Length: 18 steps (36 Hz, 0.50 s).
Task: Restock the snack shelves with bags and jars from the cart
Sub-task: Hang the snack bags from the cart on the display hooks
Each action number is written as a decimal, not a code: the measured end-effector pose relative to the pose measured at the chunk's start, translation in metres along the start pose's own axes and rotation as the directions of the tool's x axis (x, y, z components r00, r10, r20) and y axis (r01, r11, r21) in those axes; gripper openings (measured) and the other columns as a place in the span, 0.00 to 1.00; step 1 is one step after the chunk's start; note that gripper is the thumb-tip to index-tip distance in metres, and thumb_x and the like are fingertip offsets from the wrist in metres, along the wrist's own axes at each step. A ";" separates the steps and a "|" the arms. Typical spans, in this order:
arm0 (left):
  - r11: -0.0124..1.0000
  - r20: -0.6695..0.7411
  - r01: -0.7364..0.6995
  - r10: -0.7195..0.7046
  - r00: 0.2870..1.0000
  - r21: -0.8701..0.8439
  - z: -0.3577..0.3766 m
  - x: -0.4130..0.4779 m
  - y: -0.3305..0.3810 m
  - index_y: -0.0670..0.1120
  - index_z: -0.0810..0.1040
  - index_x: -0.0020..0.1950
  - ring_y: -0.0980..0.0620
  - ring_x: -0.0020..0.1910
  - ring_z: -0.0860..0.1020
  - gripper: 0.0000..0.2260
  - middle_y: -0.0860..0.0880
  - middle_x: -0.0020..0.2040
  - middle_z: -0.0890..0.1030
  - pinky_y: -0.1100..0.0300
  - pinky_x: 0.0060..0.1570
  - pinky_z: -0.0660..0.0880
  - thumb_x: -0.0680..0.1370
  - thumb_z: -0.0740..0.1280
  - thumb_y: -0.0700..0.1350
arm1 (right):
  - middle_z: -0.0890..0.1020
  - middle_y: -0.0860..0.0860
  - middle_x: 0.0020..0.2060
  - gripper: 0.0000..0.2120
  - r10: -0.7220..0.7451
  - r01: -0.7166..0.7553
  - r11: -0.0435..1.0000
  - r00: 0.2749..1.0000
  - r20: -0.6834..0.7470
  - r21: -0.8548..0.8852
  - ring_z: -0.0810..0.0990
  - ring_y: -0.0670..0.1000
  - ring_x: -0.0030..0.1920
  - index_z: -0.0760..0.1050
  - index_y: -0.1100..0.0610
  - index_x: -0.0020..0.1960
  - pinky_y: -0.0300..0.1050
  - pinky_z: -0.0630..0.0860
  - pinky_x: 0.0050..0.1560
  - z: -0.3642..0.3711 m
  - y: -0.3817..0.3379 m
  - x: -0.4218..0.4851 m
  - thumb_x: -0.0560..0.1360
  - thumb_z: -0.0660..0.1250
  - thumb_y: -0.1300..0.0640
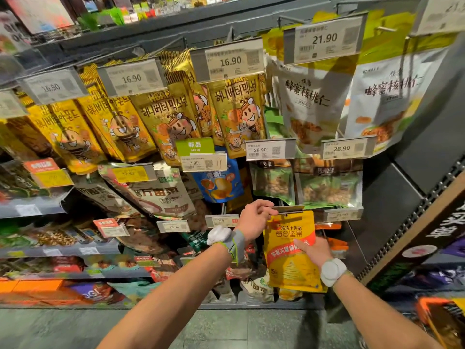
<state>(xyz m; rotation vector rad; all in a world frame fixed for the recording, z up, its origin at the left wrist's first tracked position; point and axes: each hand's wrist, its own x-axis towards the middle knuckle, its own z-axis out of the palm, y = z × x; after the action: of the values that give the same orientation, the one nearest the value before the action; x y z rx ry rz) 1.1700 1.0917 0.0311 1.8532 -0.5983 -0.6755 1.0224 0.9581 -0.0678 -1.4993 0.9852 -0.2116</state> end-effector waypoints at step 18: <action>0.996 -0.016 0.006 -0.005 1.000 0.084 0.000 -0.001 0.005 0.51 0.76 0.54 0.54 0.46 0.81 0.13 0.52 0.47 0.86 0.48 0.48 0.80 0.82 0.59 0.35 | 0.85 0.55 0.53 0.10 -0.045 0.042 0.997 0.997 0.062 0.058 0.83 0.56 0.54 0.80 0.51 0.53 0.59 0.76 0.62 -0.009 -0.005 -0.012 0.74 0.75 0.59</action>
<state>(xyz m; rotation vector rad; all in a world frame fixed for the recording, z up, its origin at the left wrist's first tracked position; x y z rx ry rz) 1.1690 1.0903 0.0355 1.9376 -0.6197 -0.6468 1.0117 0.9588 -0.0565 -1.4679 0.8895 -0.2199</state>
